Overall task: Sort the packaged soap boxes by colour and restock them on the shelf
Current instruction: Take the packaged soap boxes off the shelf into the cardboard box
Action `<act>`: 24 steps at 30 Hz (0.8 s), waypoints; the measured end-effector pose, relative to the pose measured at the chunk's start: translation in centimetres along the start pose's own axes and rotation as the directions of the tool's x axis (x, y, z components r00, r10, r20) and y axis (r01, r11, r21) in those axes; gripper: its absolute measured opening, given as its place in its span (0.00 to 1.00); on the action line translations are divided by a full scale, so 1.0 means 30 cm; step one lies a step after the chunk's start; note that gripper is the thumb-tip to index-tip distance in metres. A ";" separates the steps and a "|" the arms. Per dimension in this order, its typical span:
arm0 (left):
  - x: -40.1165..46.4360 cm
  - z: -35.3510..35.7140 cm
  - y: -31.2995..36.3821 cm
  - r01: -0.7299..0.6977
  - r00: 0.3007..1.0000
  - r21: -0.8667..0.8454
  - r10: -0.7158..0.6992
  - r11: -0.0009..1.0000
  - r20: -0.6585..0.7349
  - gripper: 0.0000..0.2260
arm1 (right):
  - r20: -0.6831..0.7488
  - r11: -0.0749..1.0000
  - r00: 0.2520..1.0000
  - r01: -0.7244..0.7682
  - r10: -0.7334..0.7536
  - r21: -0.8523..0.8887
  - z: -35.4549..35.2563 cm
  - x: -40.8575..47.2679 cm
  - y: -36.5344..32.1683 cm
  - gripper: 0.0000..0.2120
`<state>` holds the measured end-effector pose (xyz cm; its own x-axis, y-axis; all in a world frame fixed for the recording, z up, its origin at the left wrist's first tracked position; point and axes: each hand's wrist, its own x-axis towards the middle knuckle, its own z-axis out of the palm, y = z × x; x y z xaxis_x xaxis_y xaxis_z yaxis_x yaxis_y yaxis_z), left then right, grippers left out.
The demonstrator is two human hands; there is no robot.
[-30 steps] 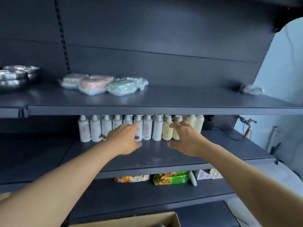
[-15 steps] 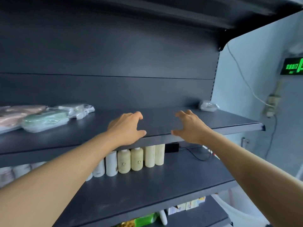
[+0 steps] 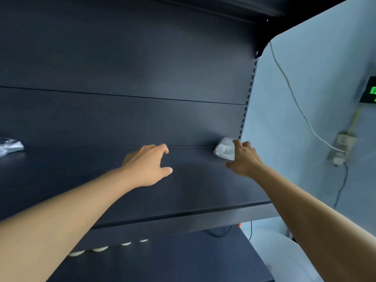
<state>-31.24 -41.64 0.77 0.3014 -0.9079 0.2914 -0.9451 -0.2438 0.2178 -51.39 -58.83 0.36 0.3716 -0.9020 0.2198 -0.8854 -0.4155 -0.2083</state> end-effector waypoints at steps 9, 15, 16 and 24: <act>0.134 0.063 0.040 -0.010 1.000 0.066 0.009 0.998 0.015 0.22 | -0.040 0.995 0.999 -0.007 0.003 -0.095 0.064 0.192 0.062 0.18; 0.091 0.025 -0.041 0.020 1.000 0.064 -0.021 0.998 0.005 0.22 | -0.062 0.974 0.989 0.119 -0.134 -0.192 0.066 0.136 -0.081 0.12; 0.076 0.014 -0.058 0.028 1.000 0.069 -0.028 0.997 0.005 0.22 | -0.057 0.977 0.985 0.151 -0.161 -0.150 0.072 0.119 -0.123 0.10; -0.039 -0.088 -0.196 0.116 0.993 0.130 -0.116 0.985 -0.013 0.22 | -0.069 0.846 0.921 0.379 -0.383 0.375 0.038 -0.061 -0.453 0.07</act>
<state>-25.71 -38.26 1.61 0.4101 -0.8693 0.2759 -0.9120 -0.3898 0.1274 -39.71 -51.65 1.72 0.6622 -0.6638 0.3477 -0.5031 -0.7377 -0.4502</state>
